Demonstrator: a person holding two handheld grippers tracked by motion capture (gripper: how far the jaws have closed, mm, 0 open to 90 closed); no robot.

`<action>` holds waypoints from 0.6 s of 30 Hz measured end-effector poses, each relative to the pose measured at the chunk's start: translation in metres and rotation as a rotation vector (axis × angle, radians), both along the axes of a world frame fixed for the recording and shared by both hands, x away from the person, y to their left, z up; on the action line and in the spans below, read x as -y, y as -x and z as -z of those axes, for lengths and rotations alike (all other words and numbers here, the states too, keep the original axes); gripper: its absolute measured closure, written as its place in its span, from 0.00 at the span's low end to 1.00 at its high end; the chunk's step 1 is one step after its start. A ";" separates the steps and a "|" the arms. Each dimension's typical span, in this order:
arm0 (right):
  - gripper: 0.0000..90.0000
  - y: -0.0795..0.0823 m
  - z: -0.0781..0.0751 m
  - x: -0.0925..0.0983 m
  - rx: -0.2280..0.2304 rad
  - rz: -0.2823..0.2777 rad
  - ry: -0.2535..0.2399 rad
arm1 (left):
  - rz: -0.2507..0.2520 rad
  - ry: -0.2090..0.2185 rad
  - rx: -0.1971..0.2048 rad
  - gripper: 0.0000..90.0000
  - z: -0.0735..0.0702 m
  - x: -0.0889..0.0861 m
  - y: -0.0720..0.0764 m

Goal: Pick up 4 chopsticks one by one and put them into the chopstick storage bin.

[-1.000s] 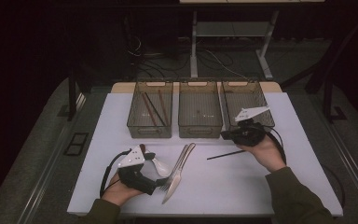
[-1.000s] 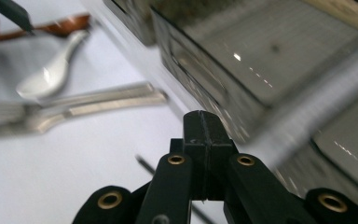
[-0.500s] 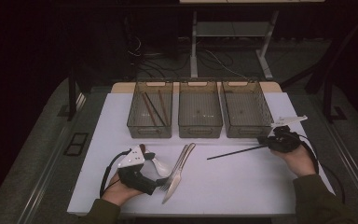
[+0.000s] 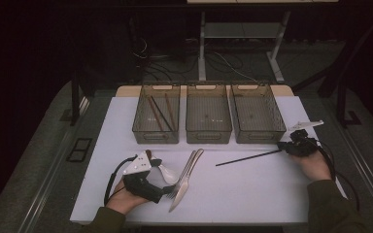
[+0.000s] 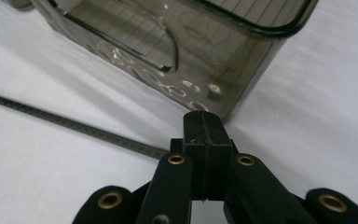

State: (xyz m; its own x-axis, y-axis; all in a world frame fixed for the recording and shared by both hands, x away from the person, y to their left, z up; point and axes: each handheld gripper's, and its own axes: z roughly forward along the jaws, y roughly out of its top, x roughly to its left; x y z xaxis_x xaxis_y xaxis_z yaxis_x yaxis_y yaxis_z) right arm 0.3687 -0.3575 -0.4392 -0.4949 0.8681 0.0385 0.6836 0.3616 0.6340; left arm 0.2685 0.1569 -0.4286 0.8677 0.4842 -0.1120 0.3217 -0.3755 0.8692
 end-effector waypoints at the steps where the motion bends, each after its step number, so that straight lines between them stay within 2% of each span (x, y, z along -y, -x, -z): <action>1: 1.00 -0.001 0.001 0.000 -0.003 0.002 0.000 | 0.000 -0.001 0.000 0.00 0.000 0.000 0.000; 18: 1.00 0.004 0.003 0.001 -0.024 -0.011 0.020 | 0.002 0.003 -0.001 0.00 0.000 -0.001 0.000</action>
